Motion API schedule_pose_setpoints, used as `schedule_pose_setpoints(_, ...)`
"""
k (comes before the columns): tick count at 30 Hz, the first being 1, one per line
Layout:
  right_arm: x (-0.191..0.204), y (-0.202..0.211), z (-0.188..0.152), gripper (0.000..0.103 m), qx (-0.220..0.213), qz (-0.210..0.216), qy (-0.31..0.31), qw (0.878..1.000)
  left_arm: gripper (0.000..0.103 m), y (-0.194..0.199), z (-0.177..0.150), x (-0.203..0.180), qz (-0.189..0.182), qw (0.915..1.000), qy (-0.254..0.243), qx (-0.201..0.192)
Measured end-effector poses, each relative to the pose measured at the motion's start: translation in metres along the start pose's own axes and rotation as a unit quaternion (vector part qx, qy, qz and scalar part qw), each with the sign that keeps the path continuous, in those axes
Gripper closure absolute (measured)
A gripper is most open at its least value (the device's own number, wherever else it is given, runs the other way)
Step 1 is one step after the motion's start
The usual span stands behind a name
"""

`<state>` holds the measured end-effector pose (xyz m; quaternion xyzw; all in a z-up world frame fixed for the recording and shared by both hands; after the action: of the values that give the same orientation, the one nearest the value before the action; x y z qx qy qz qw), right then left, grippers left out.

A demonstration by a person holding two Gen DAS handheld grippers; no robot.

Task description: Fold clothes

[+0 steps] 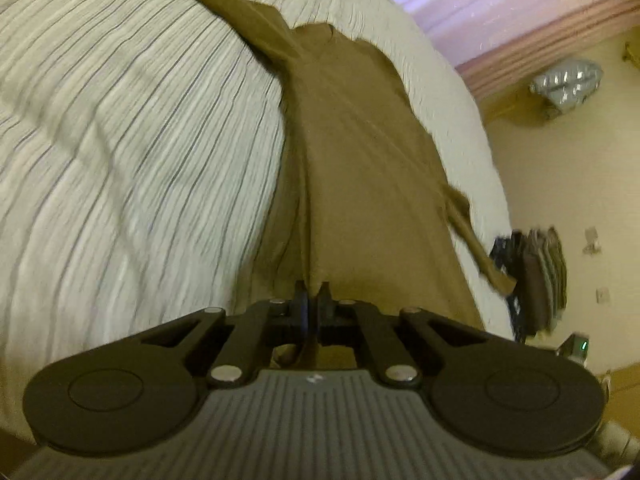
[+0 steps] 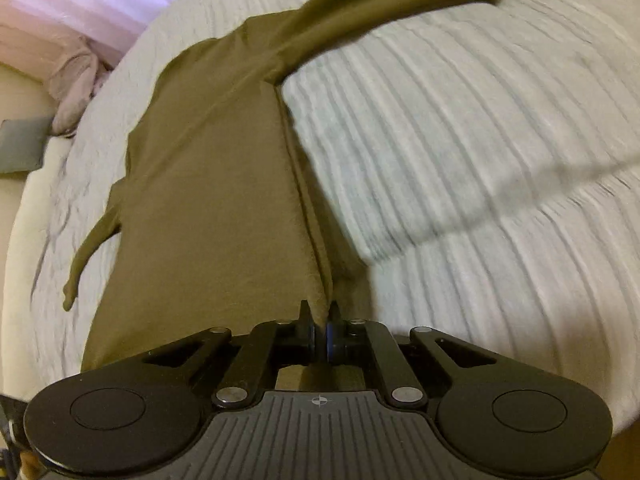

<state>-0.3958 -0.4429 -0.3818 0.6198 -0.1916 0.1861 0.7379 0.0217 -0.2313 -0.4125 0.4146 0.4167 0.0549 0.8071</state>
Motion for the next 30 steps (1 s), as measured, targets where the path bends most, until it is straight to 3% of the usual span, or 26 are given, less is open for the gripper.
schedule_pose_setpoints(3, -0.006, -0.009, -0.013, 0.100, 0.023, -0.028, -0.002, 0.999, 0.101, -0.016, -0.019, 0.015, 0.039, 0.9985, 0.007, 0.037)
schedule_pose_setpoints(6, 0.000, -0.029, -0.016, 0.099, 0.040, -0.054, 0.038, 0.997, 0.097, -0.024, -0.021, 0.021, 0.065, 0.9957, 0.021, 0.061)
schedule_pose_setpoints(9, 0.004, -0.035, -0.007, 0.095, 0.077, -0.049, 0.076, 0.993, 0.094, -0.031, -0.019, 0.025, 0.089, 0.9919, 0.037, 0.083)
schedule_pose_setpoints(10, 0.002, -0.031, -0.002, 0.084, 0.089, -0.050, 0.086, 0.991, 0.094, -0.030, -0.016, 0.025, 0.098, 0.9905, 0.037, 0.090)
schedule_pose_setpoints(11, 0.003, -0.026, 0.008, 0.058, 0.096, -0.056, 0.093, 0.989, 0.092, -0.025, -0.010, 0.023, 0.109, 0.9890, 0.027, 0.096)
schedule_pose_setpoints(12, 0.005, -0.021, 0.019, 0.040, 0.091, -0.064, 0.100, 0.989, 0.089, -0.020, -0.001, 0.020, 0.120, 0.9877, 0.017, 0.098)
schedule_pose_setpoints(13, 0.006, -0.013, 0.032, 0.038, 0.075, -0.068, 0.113, 0.988, 0.088, -0.016, 0.009, 0.017, 0.127, 0.9873, 0.009, 0.095)
schedule_pose_setpoints(15, 0.011, -0.005, 0.067, 0.038, 0.043, -0.076, 0.136, 0.987, 0.082, -0.017, 0.040, 0.008, 0.134, 0.9881, -0.004, 0.075)
schedule_pose_setpoints(17, 0.014, -0.006, 0.106, 0.038, 0.017, -0.080, 0.150, 0.985, 0.075, -0.043, 0.077, -0.006, 0.121, 0.9907, -0.026, 0.057)
schedule_pose_setpoints(20, 0.030, -0.020, 0.169, 0.038, -0.028, -0.049, 0.178, 0.982, 0.072, -0.082, 0.133, -0.027, 0.100, 0.9927, -0.060, 0.031)
schedule_pose_setpoints(23, 0.065, -0.046, 0.232, 0.038, -0.060, 0.009, 0.204, 0.977, 0.071, -0.121, 0.188, -0.049, 0.080, 0.9925, -0.093, 0.005)
schedule_pose_setpoints(27, 0.121, -0.105, 0.305, 0.038, -0.075, 0.053, 0.248, 0.964, 0.066, -0.173, 0.262, -0.078, 0.052, 0.9889, -0.136, -0.030)
schedule_pose_setpoints(30, 0.148, -0.156, 0.338, 0.038, -0.056, 0.089, 0.244, 0.964, 0.062, -0.211, 0.317, -0.101, 0.031, 0.9836, -0.169, -0.057)
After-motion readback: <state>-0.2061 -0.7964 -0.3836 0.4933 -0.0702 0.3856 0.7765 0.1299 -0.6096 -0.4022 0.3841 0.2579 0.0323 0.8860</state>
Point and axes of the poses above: each gripper's, at about its wrist camera, not at the fingertips, and y roughly against the way its jaws point, x to its left, z to its top, the point moved 6 cm from there along -y, roughly the way its jaws point, and after that the axes turned 3 degrees about -y, right-handed, at the moved point
